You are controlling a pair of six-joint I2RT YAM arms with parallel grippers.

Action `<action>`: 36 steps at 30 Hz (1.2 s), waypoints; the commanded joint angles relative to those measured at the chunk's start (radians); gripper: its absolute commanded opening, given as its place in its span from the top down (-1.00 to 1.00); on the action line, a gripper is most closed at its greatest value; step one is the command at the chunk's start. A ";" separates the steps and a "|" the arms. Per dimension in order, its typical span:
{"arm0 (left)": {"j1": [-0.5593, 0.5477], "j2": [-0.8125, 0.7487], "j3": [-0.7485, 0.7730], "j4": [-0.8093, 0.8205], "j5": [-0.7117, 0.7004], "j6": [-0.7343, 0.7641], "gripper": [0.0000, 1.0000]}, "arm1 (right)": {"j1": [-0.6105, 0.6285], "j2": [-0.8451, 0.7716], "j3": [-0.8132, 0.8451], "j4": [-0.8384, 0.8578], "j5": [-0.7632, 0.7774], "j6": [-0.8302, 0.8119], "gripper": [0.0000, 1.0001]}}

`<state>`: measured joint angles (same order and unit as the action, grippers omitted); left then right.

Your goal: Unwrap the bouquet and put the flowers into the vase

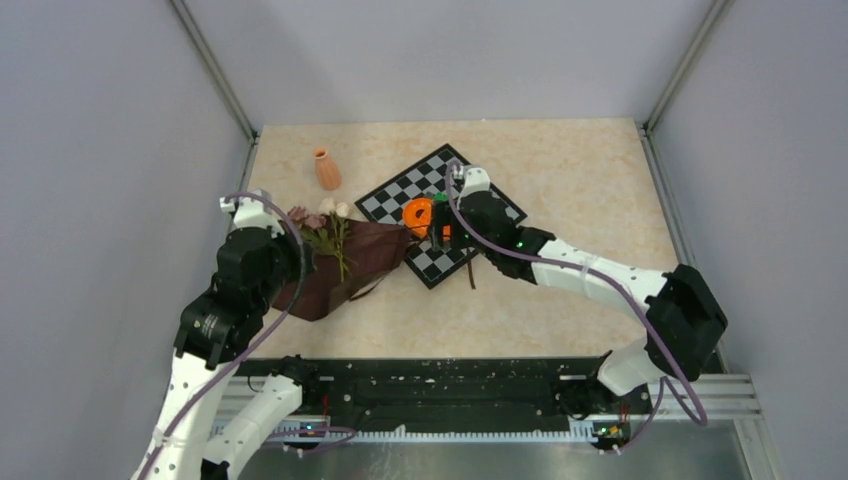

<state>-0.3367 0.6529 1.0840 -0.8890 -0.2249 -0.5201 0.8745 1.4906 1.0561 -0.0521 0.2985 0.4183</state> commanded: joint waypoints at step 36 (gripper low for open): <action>0.016 -0.073 0.007 -0.003 -0.117 0.097 1.00 | -0.489 -0.125 0.004 -0.190 -0.324 -0.192 -0.64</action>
<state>-0.3233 0.6014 1.1286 -0.9863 -0.4919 -0.4641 0.3779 1.4155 1.0729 -0.2966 0.1001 0.2680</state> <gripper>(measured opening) 0.007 0.825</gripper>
